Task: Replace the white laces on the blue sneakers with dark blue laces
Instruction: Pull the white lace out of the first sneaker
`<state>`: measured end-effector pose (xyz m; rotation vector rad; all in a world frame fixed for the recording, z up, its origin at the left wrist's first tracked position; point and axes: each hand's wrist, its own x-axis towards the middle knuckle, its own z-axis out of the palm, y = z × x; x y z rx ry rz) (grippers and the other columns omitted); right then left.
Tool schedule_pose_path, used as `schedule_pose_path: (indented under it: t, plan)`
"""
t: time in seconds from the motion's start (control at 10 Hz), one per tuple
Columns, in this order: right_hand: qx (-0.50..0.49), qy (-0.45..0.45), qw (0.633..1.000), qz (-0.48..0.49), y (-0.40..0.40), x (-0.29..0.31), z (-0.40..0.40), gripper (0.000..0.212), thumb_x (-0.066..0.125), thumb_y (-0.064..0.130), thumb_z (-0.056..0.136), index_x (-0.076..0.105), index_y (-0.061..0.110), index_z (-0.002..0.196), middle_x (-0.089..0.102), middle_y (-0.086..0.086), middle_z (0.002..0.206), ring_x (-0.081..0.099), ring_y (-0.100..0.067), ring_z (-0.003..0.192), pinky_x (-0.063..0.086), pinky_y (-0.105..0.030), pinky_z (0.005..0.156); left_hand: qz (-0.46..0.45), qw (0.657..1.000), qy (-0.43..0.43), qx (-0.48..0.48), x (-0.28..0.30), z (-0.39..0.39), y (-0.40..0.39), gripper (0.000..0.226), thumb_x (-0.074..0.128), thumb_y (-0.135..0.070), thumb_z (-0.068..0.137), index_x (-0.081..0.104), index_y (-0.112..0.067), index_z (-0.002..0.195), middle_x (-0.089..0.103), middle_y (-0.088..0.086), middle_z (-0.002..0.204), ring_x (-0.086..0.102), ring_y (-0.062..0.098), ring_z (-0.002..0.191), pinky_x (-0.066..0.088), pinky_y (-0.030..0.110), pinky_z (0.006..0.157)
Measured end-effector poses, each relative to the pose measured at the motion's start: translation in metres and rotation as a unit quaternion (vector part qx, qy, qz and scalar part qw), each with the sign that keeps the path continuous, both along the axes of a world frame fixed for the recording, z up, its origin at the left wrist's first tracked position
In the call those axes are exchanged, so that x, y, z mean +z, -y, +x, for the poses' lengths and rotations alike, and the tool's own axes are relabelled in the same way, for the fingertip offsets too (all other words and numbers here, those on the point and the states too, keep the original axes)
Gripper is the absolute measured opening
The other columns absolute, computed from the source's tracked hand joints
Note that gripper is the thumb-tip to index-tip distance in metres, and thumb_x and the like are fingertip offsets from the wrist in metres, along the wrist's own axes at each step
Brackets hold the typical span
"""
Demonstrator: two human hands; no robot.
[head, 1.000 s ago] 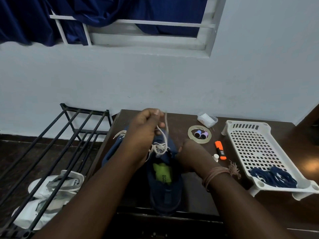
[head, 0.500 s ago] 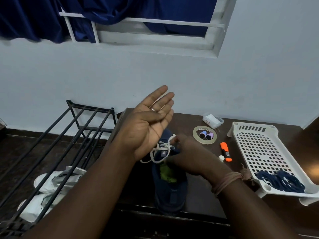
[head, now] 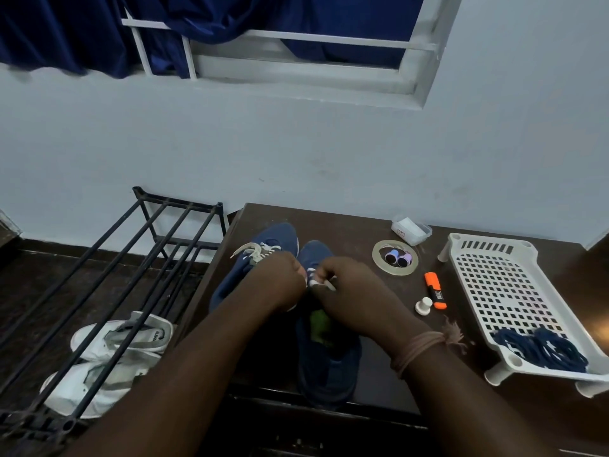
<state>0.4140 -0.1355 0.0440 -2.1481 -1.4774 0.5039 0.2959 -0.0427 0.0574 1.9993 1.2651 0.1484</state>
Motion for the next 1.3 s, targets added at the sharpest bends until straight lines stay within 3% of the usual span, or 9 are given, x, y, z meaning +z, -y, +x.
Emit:
schedule_pose_path:
  t: [0.2,0.3,0.4,0.5,0.6,0.7,0.8,1.0,1.3]
  plan:
    - [-0.157,0.002,0.987,0.010,0.009,0.008,0.028,0.017,0.054,0.020,0.088,0.055,0.016,0.071,0.059,-0.001,0.070,0.060,-0.024,0.075,0.048,-0.032,0.068,0.096,0.989,-0.110,-0.034,0.000,-0.001,0.000,0.026,0.056,-0.025,0.095,0.071,-0.015,0.114,0.069,0.008,0.118,0.064,0.026,0.112,0.050,0.034,0.095]
    - [-0.205,0.093,0.974,0.023,0.011,0.005,0.034,0.008,0.058,0.019,0.082,0.060,0.016,0.089,0.063,-0.003,0.092,0.059,-0.030,0.094,0.049,-0.040,0.081,0.135,0.985,-0.101,-0.027,0.001,0.000,0.003,0.024,0.059,-0.031,0.093,0.071,-0.012,0.103,0.071,0.009,0.105,0.066,0.025,0.101,0.051,0.033,0.084]
    - [-0.134,0.174,0.971,0.096,0.003,0.002,0.020,0.029,0.048,0.022,0.077,0.065,0.020,0.100,0.062,-0.004,0.100,0.058,-0.030,0.095,0.047,-0.040,0.080,0.106,0.989,-0.083,-0.055,0.000,0.001,0.011,0.025,0.065,-0.029,0.089,0.070,-0.005,0.096,0.072,0.012,0.098,0.067,0.026,0.095,0.050,0.029,0.078]
    - [0.013,0.060,0.987,0.147,-0.007,0.001,-0.005,0.017,0.054,0.015,0.083,0.065,0.016,0.096,0.060,-0.002,0.097,0.054,-0.015,0.088,0.042,-0.021,0.078,0.066,0.989,-0.119,-0.065,-0.006,0.006,0.000,0.024,0.057,-0.021,0.096,0.069,-0.007,0.113,0.069,0.011,0.117,0.064,0.027,0.110,0.048,0.030,0.090]
    - [0.080,0.069,0.991,0.080,-0.007,-0.008,-0.011,0.010,0.063,0.008,0.085,0.065,0.011,0.095,0.061,-0.008,0.097,0.052,-0.020,0.088,0.032,-0.019,0.068,0.043,0.992,-0.109,-0.037,-0.011,0.001,-0.008,0.025,0.054,-0.016,0.096,0.068,-0.007,0.115,0.069,0.013,0.116,0.067,0.031,0.108,0.054,0.035,0.092]
    - [0.061,0.128,0.988,0.057,-0.006,-0.022,-0.002,0.011,0.063,0.009,0.082,0.063,0.009,0.093,0.060,-0.011,0.096,0.054,-0.029,0.088,0.040,-0.035,0.074,-0.034,0.999,-0.023,0.012,-0.012,-0.005,-0.008,0.023,0.054,-0.008,0.095,0.068,0.001,0.110,0.072,0.019,0.105,0.073,0.033,0.093,0.063,0.042,0.079]
    - [0.060,0.167,0.983,0.046,-0.007,-0.026,-0.001,0.015,0.065,0.013,0.082,0.066,0.012,0.097,0.058,-0.010,0.097,0.054,-0.030,0.088,0.045,-0.040,0.075,-0.083,0.995,0.022,0.054,-0.011,-0.006,-0.007,0.025,0.053,-0.004,0.095,0.065,0.005,0.114,0.071,0.022,0.107,0.074,0.035,0.092,0.064,0.043,0.074]
    - [0.046,0.244,0.965,0.086,-0.003,-0.023,-0.016,0.023,0.066,0.012,0.084,0.062,0.009,0.107,0.056,-0.012,0.108,0.055,-0.029,0.089,0.033,-0.030,0.069,-0.118,0.987,0.062,0.095,-0.011,-0.004,-0.006,0.029,0.052,-0.004,0.095,0.061,0.007,0.120,0.069,0.025,0.110,0.073,0.037,0.094,0.064,0.044,0.072]
    - [0.024,0.301,0.953,0.015,-0.009,-0.037,-0.022,0.010,0.073,0.014,0.066,0.067,0.013,0.073,0.057,-0.013,0.079,0.052,-0.031,0.066,0.036,-0.034,0.057,-0.139,0.985,0.056,0.082,-0.011,-0.002,-0.007,0.029,0.052,-0.003,0.096,0.061,0.006,0.121,0.069,0.024,0.113,0.073,0.035,0.096,0.064,0.040,0.072]
